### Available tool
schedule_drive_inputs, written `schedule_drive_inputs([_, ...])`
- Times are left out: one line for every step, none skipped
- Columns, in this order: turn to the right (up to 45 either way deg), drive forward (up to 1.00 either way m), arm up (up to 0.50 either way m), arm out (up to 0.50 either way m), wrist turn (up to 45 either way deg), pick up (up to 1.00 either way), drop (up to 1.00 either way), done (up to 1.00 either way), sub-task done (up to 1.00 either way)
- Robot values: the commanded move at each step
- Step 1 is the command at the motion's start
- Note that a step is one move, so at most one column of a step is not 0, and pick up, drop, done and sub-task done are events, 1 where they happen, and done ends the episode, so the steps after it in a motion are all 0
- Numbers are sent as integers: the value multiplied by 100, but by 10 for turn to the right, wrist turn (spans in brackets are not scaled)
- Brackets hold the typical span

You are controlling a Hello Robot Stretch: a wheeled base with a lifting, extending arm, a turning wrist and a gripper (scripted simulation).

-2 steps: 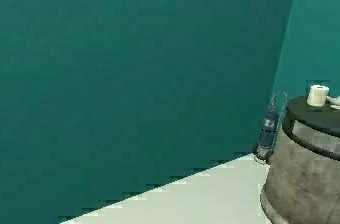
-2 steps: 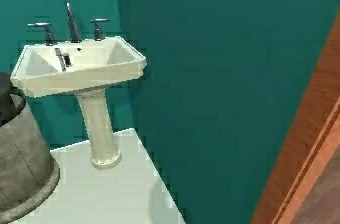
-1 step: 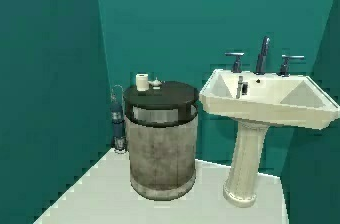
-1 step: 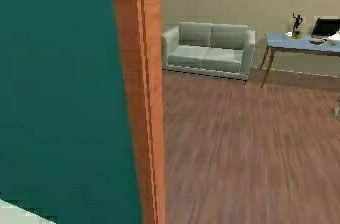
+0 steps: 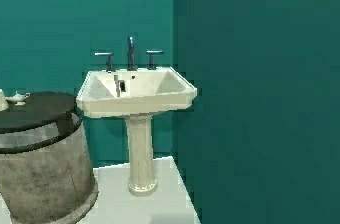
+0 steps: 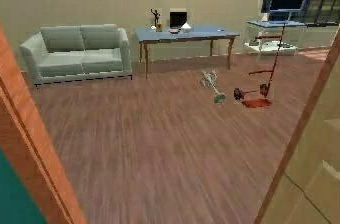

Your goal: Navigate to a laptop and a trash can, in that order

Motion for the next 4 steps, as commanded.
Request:
schedule_drive_inputs([0,75,0,0,0,0,0,0,0])
schedule_drive_inputs([-450,0,0,0,0,0,0,0,0])
schedule_drive_inputs([-120,0,0,0,0,0,0,0,0])
schedule_drive_inputs([0,0,0,0,0,0,0,100,0])
